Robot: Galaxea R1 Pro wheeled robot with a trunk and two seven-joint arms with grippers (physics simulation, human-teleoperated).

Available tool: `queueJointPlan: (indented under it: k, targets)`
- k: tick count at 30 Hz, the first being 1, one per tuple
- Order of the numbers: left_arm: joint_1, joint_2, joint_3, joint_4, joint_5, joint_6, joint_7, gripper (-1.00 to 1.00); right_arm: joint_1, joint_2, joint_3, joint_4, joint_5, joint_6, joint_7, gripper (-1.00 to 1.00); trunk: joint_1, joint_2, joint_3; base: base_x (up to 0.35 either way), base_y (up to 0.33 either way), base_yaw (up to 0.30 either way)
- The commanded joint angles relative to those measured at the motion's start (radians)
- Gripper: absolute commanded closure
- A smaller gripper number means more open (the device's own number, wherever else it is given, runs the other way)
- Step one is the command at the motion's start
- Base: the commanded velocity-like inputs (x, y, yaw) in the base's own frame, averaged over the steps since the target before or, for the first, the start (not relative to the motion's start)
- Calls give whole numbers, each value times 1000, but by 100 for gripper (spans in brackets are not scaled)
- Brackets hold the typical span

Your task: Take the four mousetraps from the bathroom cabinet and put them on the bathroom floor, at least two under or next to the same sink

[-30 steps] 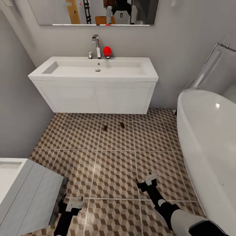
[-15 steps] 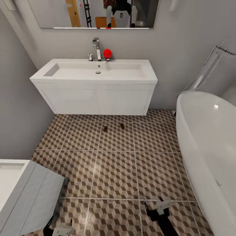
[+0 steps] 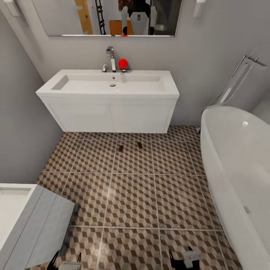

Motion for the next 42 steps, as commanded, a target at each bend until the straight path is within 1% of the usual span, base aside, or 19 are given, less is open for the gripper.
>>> queueJointPlan:
  k: [1,5,6,10,11,15,16,22,42]
  targets:
    - [-1,-1,0,2,12,-3,2,-100,4,2,10,1,-22,-3,-10,-100,-4,7,3,0,0,0]
    - [-1,-4,47,3,30,-2,1,-100,14,7,10,1,-63,-9,-47,-100,-19,35,15,0,0,0]
    - [-1,-5,75,2,35,2,1,-100,17,8,10,1,-75,-12,-66,-100,-23,42,18,0,0,0]
    - [-1,-7,127,2,40,15,0,-100,20,10,9,1,-88,-16,-94,-100,-38,70,31,0,0,0]
    - [-1,-7,145,1,42,23,-1,-100,20,10,9,1,-91,-21,-102,-100,-42,77,34,0,0,0]
    - [-1,-11,164,1,43,35,-4,-100,21,11,10,1,-95,-35,-109,-100,-58,105,47,0,0,0]
    - [-1,-17,172,1,44,44,-5,-100,21,12,10,1,-97,-44,-112,-100,-61,112,50,0,0,0]
    - [-1,-24,176,2,44,51,-7,-100,21,12,9,1,-98,-49,-113,-100,-84,154,68,0,0,0]
    - [-1,-26,177,3,44,56,-9,-100,21,12,10,1,-98,-44,-111,-100,-161,294,131,0,0,0]
